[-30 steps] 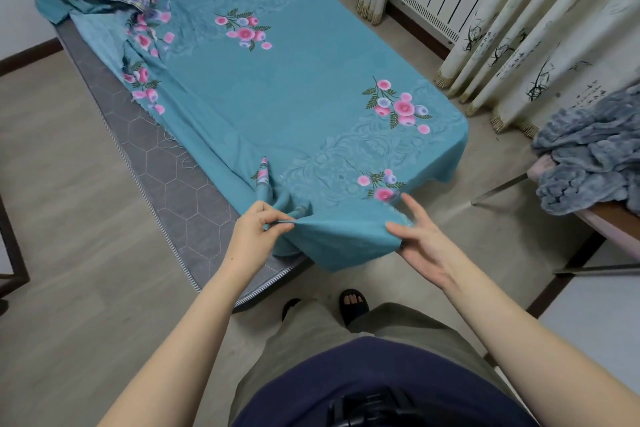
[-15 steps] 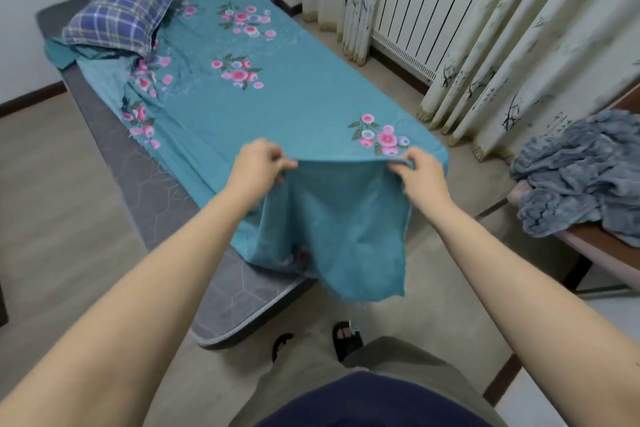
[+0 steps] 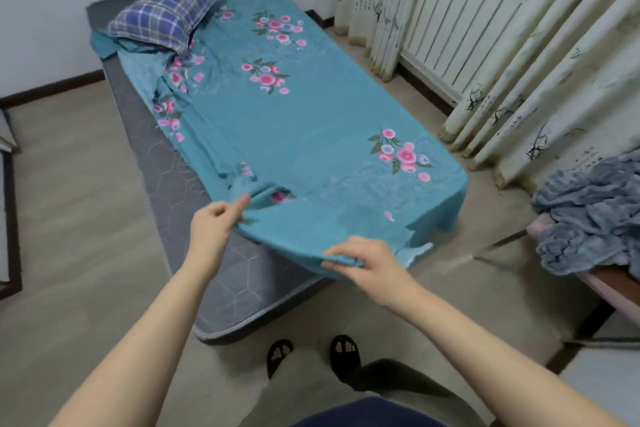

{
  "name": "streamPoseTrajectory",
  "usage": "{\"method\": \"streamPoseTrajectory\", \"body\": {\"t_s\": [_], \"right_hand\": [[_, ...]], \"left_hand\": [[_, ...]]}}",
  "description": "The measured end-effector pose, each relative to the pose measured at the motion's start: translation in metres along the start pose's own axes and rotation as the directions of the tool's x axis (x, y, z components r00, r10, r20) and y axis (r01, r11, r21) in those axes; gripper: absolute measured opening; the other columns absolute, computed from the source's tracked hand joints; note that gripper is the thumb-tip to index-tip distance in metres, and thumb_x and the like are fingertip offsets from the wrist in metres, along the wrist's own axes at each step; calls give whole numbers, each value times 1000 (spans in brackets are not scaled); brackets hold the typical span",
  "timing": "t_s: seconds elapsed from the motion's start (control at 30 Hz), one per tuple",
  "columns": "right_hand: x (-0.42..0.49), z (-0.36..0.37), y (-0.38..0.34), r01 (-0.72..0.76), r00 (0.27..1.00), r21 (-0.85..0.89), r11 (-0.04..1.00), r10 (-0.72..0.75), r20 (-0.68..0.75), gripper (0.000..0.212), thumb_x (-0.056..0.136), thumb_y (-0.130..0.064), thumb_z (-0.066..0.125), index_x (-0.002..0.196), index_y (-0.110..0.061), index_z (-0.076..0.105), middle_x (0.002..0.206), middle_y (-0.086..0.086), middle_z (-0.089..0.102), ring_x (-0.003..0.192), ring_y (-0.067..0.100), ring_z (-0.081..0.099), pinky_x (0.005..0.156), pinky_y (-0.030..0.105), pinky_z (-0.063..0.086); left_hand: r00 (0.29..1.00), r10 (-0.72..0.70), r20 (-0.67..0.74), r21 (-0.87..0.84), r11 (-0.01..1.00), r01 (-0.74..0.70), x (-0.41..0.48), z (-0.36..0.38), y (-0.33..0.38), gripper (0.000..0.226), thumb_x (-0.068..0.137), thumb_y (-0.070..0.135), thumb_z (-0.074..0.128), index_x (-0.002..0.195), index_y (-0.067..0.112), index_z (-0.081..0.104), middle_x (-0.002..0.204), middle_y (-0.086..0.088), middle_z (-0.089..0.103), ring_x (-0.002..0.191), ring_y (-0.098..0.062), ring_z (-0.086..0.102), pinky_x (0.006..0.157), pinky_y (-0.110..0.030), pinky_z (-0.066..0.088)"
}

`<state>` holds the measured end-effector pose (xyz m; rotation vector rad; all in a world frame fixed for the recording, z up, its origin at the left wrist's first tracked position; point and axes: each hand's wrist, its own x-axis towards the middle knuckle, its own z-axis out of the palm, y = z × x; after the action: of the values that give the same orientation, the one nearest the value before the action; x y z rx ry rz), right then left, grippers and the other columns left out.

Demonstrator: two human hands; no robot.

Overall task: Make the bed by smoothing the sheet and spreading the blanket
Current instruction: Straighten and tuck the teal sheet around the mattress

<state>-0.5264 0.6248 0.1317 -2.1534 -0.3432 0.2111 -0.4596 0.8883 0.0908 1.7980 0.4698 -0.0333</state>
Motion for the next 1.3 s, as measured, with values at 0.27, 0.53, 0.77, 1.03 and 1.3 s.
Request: {"method": "streamPoseTrajectory", "body": {"t_s": [0.27, 0.53, 0.77, 1.03, 1.3], "right_hand": [[-7, 139, -18, -94, 831, 129, 987, 7, 556, 19, 92, -23, 63, 99, -7, 71, 81, 6, 66, 72, 1, 49, 68, 19, 38], [-51, 250, -19, -18, 612, 57, 998, -34, 790, 30, 96, -22, 54, 124, -16, 63, 119, 16, 66, 112, 30, 59, 93, 34, 45], [-66, 339, 9, 26, 299, 21, 999, -28, 954, 50, 91, -17, 62, 139, -13, 48, 130, 16, 59, 120, 32, 54, 103, 36, 39], [46, 378, 101, -395, 604, -273, 877, 472, 643, 34, 94, -11, 55, 128, -9, 56, 108, 13, 65, 97, 25, 62, 83, 27, 46], [173, 422, 144, -859, 511, 254, 444, 763, 397, 24, 99, -27, 51, 118, -13, 53, 94, 0, 59, 80, 17, 58, 64, 27, 44]], "left_hand": [[706, -707, -47, -343, 675, 653, -25, -65, -121, 43, 79, -9, 67, 118, -18, 53, 106, -26, 66, 66, -26, 63, 53, -29, 58], [519, -815, -259, -444, 578, 685, -72, -127, -222, 36, 89, 8, 65, 120, -5, 57, 90, -13, 62, 62, -23, 54, 64, -35, 48], [482, -788, -383, -518, 615, 595, -76, -152, -309, 26, 93, 8, 57, 118, 0, 60, 94, -13, 62, 84, -25, 58, 80, -36, 44], [451, -779, -435, -503, 626, 596, -60, -178, -419, 13, 94, 3, 54, 87, 7, 65, 74, -5, 57, 72, -21, 54, 65, -30, 45], [505, -757, -414, -269, 632, 727, -46, -199, -501, 25, 92, 5, 56, 112, -6, 66, 111, -25, 67, 101, -31, 61, 88, -36, 44]]}}
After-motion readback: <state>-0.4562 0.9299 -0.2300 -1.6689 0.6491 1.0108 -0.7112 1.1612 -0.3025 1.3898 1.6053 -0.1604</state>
